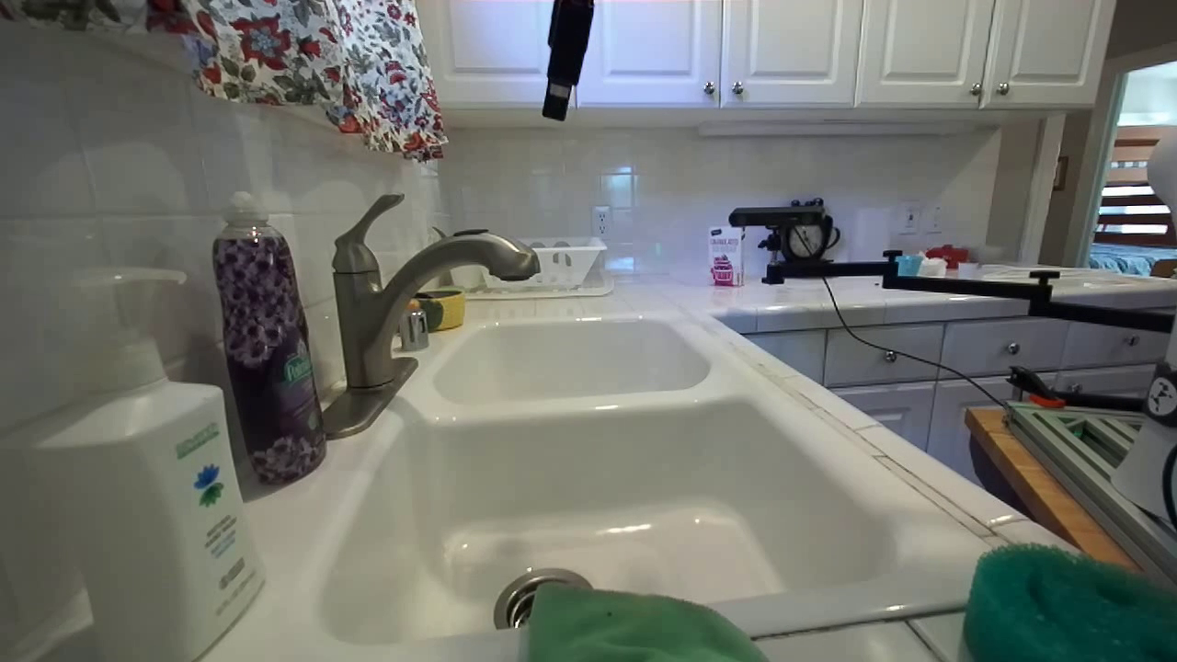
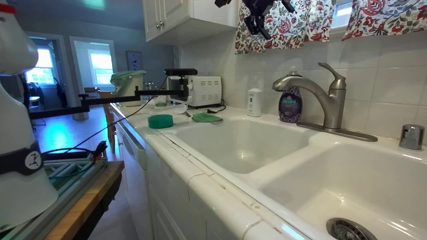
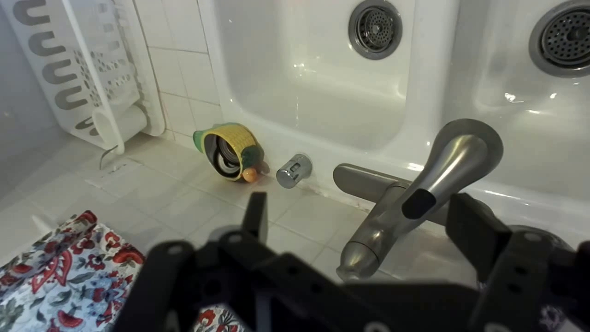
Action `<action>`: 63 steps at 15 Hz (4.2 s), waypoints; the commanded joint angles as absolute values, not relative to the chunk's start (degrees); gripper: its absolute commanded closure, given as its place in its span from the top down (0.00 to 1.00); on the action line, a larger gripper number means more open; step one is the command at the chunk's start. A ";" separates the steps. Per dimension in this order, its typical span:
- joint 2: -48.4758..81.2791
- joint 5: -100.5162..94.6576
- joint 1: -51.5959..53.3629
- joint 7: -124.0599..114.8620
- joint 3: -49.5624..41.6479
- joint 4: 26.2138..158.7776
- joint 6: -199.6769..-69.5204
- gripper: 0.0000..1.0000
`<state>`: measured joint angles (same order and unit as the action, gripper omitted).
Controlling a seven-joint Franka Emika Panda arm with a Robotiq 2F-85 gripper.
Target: Push the faucet handle up
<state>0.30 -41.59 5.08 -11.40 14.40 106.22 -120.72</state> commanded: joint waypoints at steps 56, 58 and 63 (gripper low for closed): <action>33.77 -64.27 16.90 -7.80 3.79 75.67 -126.79 0.73; 33.84 -64.82 16.84 -7.74 3.79 75.69 -127.36 0.68; 34.00 -64.90 16.60 -7.72 3.61 76.18 -128.68 0.55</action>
<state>33.00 -63.84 16.39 -8.84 4.23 77.34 -127.60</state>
